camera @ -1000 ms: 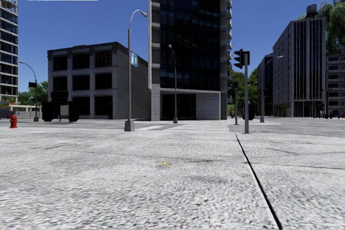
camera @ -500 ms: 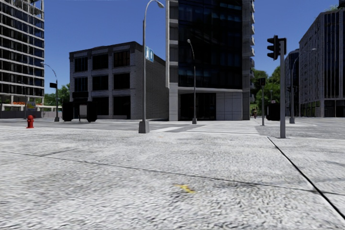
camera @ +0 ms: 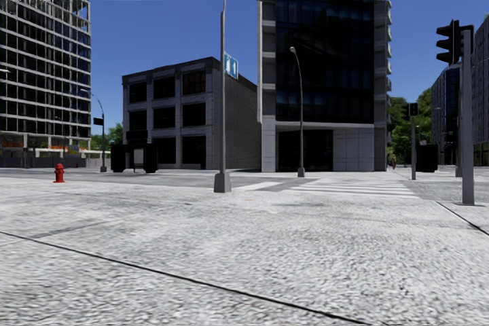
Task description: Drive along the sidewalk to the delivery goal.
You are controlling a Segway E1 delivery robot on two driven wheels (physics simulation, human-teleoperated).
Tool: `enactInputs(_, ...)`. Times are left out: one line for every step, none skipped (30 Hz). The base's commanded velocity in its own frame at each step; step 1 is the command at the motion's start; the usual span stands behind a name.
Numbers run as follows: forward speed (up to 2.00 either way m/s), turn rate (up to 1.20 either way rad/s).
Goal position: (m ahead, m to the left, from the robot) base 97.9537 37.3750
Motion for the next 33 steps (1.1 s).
enactInputs(2.0,0.41)
enactInputs(2.0,0.41)
enactInputs(2.0,0.42)
enactInputs(2.0,0.42)
enactInputs(2.0,0.42)
enactInputs(2.0,0.42)
enactInputs(2.0,0.44)
enactInputs(2.0,0.46)
enactInputs(2.0,0.46)
enactInputs(2.0,0.46)
enactInputs(2.0,0.46)
enactInputs(2.0,0.47)
enactInputs(2.0,0.47)
enactInputs(2.0,0.47)
enactInputs(2.0,0.47)
enactInputs(2.0,0.47)
enactInputs(2.0,0.47)
enactInputs(2.0,0.47)
enactInputs(2.0,0.47)
enactInputs(2.0,0.47)
enactInputs(2.0,0.47)
enactInputs(2.0,0.47)
enactInputs(2.0,0.47)
enactInputs(2.0,0.47)
enactInputs(2.0,0.47)
enactInputs(2.0,0.47)
enactInputs(2.0,0.47)
enactInputs(2.0,0.47)
enactInputs(2.0,0.47)
enactInputs(2.0,0.47)
enactInputs(2.0,0.47)
enactInputs(2.0,0.47)
enactInputs(2.0,0.47)
